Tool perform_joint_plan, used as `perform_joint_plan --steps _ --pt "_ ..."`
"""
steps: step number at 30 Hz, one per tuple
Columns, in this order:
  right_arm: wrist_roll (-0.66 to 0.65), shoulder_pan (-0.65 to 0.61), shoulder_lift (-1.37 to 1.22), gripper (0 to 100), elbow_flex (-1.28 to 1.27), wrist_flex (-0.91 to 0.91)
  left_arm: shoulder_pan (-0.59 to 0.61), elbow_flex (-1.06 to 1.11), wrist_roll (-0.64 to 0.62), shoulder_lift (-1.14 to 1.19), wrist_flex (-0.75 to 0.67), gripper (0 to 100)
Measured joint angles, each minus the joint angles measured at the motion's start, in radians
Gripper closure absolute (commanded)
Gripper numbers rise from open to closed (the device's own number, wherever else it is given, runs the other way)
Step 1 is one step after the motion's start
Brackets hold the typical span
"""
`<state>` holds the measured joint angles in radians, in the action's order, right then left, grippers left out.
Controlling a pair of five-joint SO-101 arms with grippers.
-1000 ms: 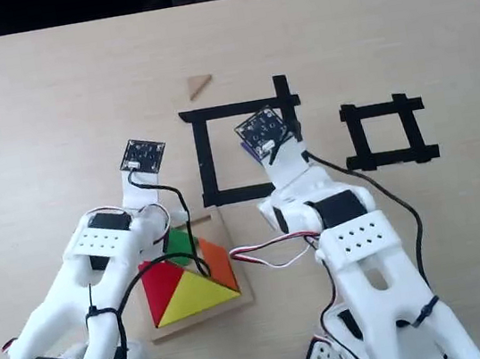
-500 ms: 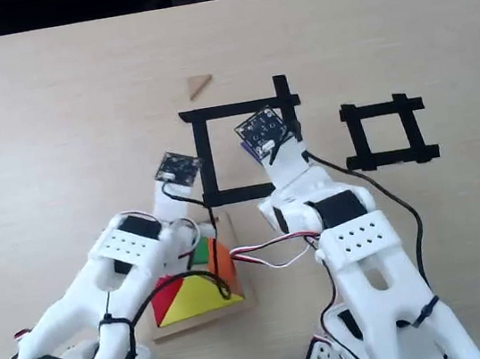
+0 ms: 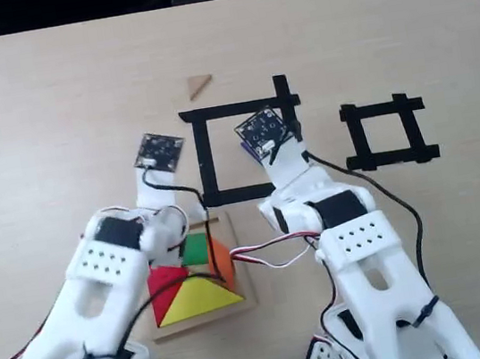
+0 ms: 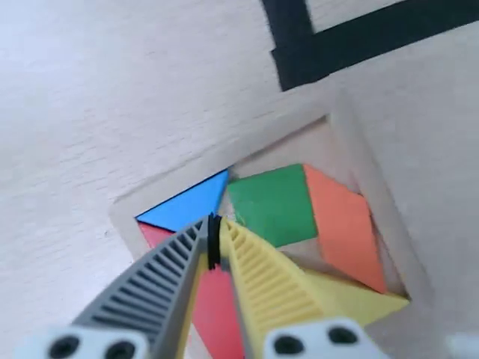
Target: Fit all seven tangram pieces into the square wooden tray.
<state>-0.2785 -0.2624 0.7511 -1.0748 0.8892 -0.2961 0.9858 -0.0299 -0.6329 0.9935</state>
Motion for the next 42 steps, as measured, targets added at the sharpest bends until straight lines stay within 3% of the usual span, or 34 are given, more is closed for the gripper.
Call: perform_joint_plan --steps 5,19,30,35,42 --pt "0.0 0.0 0.0 98.7 0.0 0.0 -0.118 0.069 -0.025 -0.058 -0.066 97" --pt "0.0 0.0 0.0 98.7 0.0 0.0 -0.175 0.077 -0.064 0.186 -0.114 97" --pt "0.0 0.0 0.0 98.7 0.0 0.0 -0.176 0.077 -0.02 0.204 -0.15 97" --pt "0.0 0.0 0.0 98.7 0.0 0.0 -0.12 0.077 0.018 0.204 -0.15 97" --pt "0.0 0.0 0.0 98.7 0.0 0.0 -0.086 0.077 0.098 0.204 -0.089 97"
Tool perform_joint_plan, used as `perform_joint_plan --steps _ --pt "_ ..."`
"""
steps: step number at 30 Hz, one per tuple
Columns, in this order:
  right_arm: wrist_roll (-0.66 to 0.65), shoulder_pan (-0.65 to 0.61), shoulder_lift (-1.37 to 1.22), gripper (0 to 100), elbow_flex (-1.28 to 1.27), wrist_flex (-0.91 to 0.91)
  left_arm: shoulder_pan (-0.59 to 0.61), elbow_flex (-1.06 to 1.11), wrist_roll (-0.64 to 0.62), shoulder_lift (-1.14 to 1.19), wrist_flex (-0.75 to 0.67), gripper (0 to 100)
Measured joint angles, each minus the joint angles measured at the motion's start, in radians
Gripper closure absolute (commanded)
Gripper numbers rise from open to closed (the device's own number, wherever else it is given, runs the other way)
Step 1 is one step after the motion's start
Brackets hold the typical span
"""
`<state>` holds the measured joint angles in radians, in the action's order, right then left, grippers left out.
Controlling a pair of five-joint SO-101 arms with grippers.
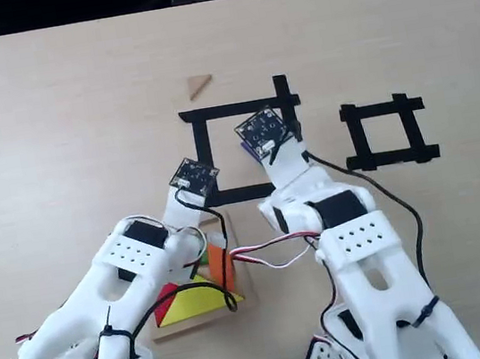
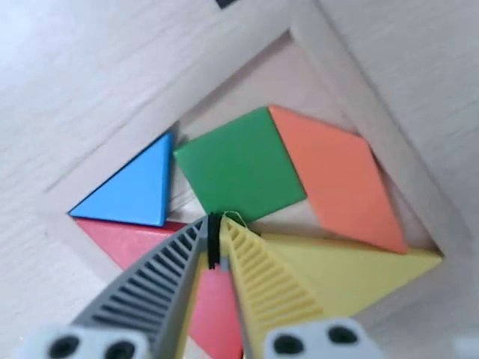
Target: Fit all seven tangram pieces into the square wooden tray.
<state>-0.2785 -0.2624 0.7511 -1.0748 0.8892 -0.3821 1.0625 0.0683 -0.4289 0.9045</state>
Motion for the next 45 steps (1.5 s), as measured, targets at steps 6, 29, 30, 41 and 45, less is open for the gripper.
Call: perform_joint_plan --steps 6,29,30,41,45 --pt "0.0 0.0 0.0 98.7 0.0 0.0 0.0 0.0 0.038 0.0 0.008 97" --pt "0.0 0.0 0.0 98.7 0.0 0.0 -0.18 -0.06 -0.057 -0.02 0.115 97" --pt "0.0 0.0 0.0 98.7 0.0 0.0 -0.18 -0.06 -0.057 -0.02 0.112 97" --pt "0.0 0.002 0.0 98.7 0.0 0.0 -0.18 -0.06 -0.077 0.04 0.084 97" --pt "-0.002 0.012 0.0 98.7 0.0 0.011 -0.186 -0.089 -0.087 0.101 0.084 97"
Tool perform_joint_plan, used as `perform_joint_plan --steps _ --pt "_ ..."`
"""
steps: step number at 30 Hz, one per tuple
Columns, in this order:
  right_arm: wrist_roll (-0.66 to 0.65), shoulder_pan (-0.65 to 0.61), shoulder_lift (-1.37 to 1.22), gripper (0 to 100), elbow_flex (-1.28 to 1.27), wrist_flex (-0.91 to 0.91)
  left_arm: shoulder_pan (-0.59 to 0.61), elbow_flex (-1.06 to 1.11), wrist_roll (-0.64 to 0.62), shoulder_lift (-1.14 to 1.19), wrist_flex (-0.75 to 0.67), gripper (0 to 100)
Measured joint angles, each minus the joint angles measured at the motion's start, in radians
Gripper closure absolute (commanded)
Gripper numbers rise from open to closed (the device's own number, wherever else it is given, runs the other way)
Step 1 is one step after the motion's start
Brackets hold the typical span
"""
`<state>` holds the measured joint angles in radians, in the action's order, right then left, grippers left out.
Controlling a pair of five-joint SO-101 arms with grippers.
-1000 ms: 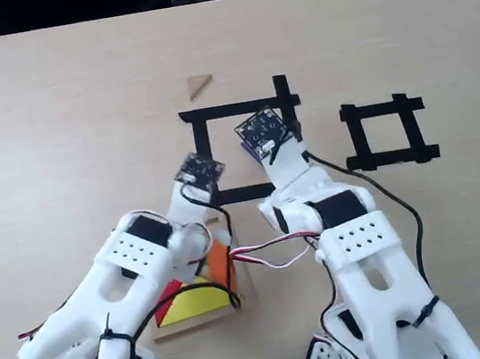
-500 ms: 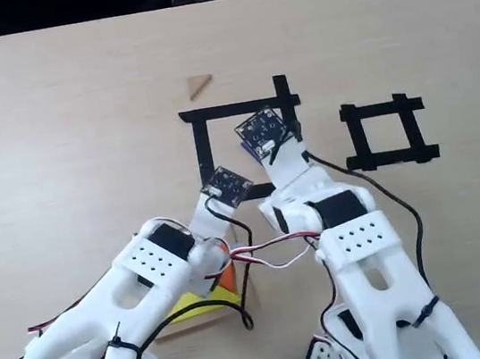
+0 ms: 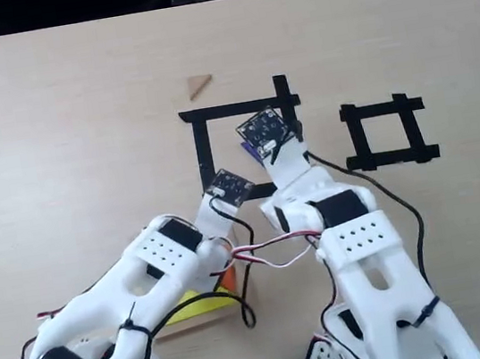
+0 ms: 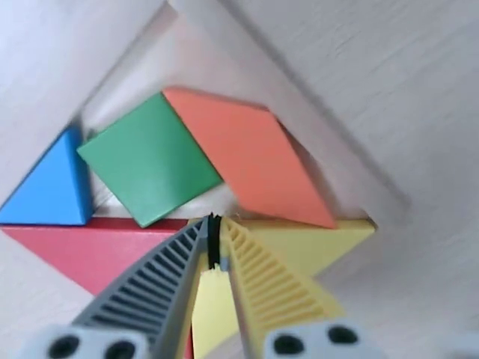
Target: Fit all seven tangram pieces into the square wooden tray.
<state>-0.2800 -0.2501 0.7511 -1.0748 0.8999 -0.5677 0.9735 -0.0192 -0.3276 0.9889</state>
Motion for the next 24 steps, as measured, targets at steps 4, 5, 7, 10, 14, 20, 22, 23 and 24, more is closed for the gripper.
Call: perform_joint_plan --steps 4,5,7,10,14,20,22,23,24 --pt "0.0 0.049 0.0 98.7 0.003 0.028 -0.002 -0.035 -0.002 0.031 -0.006 97" --pt "0.002 0.063 0.0 98.7 0.003 0.028 -0.002 -0.046 -0.002 0.037 -0.009 97" --pt "-0.003 0.083 0.0 98.7 0.003 0.029 -0.011 -0.052 -0.005 0.041 -0.026 97" --pt "-0.021 0.097 0.0 98.7 0.003 0.031 -0.037 -0.051 -0.002 0.043 -0.057 97" --pt "-0.028 0.097 0.0 98.7 0.003 0.031 -0.061 -0.051 -0.002 0.043 -0.063 97" --pt "-0.028 0.097 0.0 98.7 0.003 0.031 -0.087 -0.051 -0.018 0.043 -0.063 97" --pt "-0.028 0.097 0.0 98.7 0.003 0.031 -0.083 -0.051 -0.028 0.043 -0.063 97" --pt "-0.028 0.097 0.0 98.7 0.003 0.031 -0.078 -0.051 -0.029 0.043 -0.057 97" --pt "-0.028 0.097 0.0 98.7 0.003 0.031 -0.066 -0.051 -0.029 0.043 -0.04 97"
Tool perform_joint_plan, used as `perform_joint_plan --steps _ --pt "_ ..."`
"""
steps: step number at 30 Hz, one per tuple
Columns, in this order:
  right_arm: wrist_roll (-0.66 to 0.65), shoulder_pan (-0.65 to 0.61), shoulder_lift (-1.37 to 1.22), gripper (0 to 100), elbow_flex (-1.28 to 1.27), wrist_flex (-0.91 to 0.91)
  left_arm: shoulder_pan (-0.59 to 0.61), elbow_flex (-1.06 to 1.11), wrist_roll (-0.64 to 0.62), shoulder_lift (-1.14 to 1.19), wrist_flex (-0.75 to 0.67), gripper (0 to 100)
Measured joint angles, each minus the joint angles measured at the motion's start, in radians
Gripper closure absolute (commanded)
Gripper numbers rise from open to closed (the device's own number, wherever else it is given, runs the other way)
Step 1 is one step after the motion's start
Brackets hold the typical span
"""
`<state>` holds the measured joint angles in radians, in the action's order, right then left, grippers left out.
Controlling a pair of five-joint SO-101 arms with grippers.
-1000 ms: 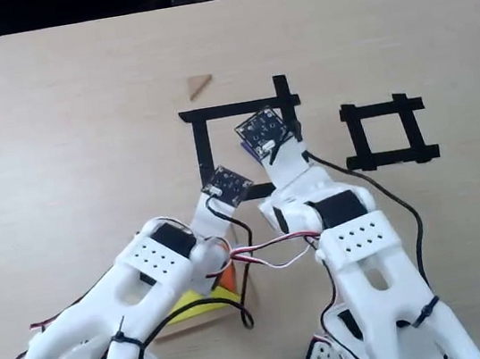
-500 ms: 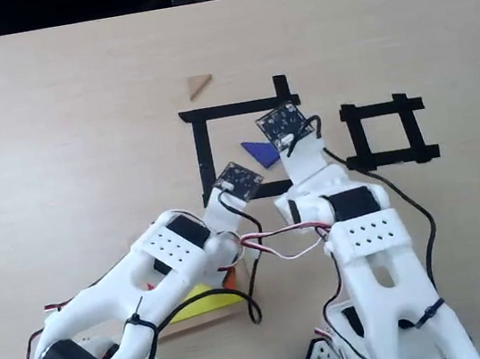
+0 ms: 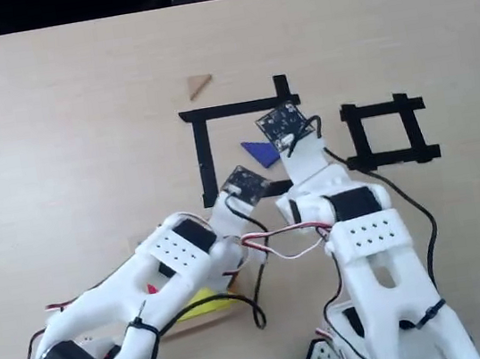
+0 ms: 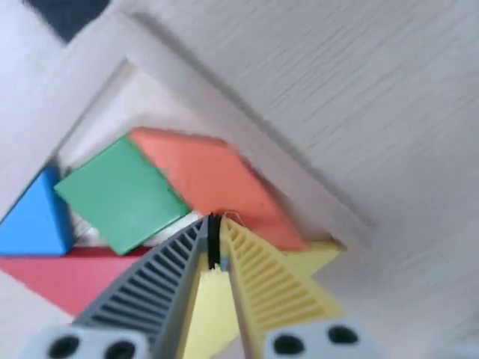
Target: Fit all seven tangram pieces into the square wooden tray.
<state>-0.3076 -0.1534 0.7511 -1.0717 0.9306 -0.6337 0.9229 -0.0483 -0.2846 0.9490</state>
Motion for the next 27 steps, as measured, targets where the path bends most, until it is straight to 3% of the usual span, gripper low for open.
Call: perform_joint_plan --steps 5,10,23,27 --pt "0.0 0.0 0.0 98.7 0.0 0.0 0.051 -0.006 -0.002 -0.04 0.083 97" --pt "0.0 0.0 0.0 98.7 0.0 0.0 0.086 0.009 0.02 -0.066 0.044 97" --pt "0.0 0.0 0.0 98.7 0.0 0.0 0.084 -0.025 0.028 0.11 -0.005 97" --pt "0.0 0.0 0.0 98.7 0.0 0.0 0.032 -0.037 0.028 0.115 -0.005 97"
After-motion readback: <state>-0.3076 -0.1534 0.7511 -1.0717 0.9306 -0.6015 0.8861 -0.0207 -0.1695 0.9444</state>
